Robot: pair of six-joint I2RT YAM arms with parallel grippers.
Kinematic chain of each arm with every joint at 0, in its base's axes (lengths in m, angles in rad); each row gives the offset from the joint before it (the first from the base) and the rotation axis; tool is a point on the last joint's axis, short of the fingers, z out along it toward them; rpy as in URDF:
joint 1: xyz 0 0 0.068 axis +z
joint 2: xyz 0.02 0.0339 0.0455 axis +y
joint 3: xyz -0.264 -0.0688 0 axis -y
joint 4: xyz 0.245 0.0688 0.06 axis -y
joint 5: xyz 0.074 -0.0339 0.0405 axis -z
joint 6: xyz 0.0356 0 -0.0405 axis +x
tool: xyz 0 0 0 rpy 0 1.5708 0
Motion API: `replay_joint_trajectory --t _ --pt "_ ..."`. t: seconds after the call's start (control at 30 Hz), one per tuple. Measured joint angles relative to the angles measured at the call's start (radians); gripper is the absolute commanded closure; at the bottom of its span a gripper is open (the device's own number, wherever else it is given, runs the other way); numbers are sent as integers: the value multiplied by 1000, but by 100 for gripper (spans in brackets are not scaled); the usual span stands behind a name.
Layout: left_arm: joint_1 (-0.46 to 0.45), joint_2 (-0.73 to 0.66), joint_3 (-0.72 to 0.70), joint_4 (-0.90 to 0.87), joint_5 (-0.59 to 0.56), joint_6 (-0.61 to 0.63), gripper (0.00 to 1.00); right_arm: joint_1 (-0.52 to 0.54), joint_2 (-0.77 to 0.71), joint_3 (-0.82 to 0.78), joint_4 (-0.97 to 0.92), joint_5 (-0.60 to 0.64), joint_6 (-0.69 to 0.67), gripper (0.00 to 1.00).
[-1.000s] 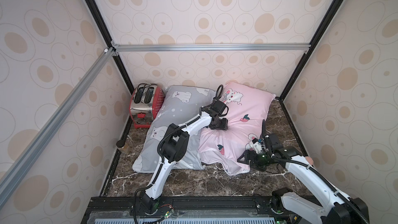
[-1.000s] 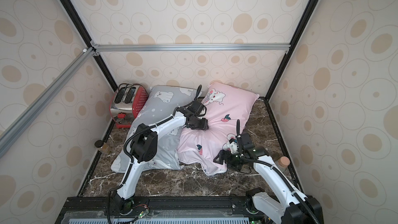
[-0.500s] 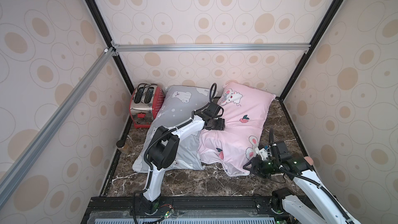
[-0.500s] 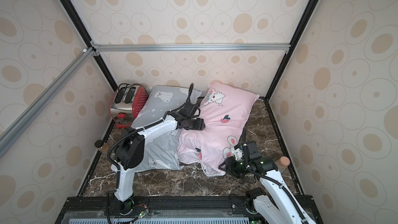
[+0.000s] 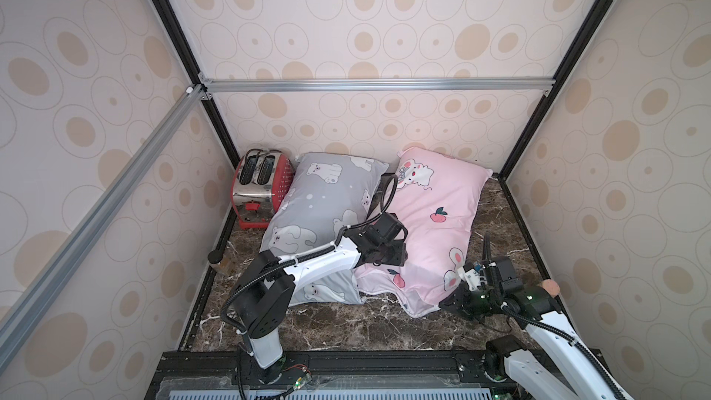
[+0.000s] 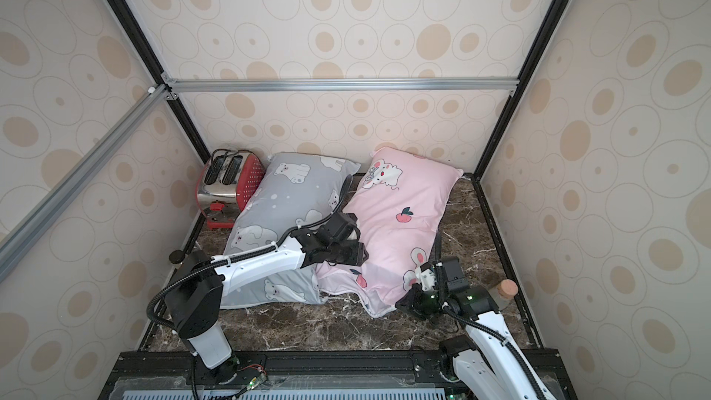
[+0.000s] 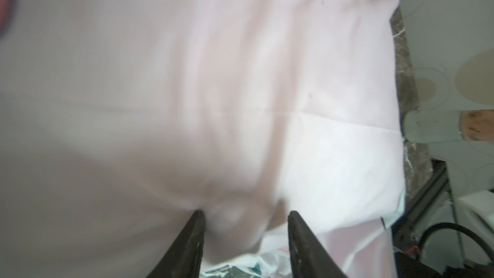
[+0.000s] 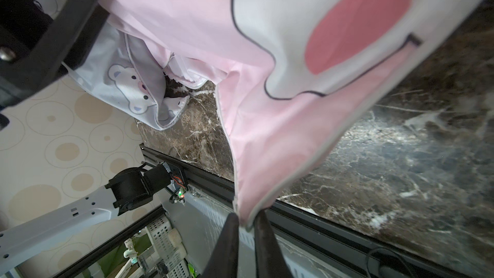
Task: Zip up pillowcases
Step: Pick up the pillowcase from the center of the board.
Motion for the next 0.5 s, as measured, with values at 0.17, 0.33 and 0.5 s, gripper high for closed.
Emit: replay_joint_trajectory --t 0.17,0.33,0.5 --pt "-35 -2 -105 132 98 -122 61 0 1 -4 1 15 -3 96" --pt "-45 -2 -180 292 187 -245 76 0 14 -2 0 26 -24 98" --pt "-77 12 -186 378 237 -299 79 0 39 19 -8 37 -47 100"
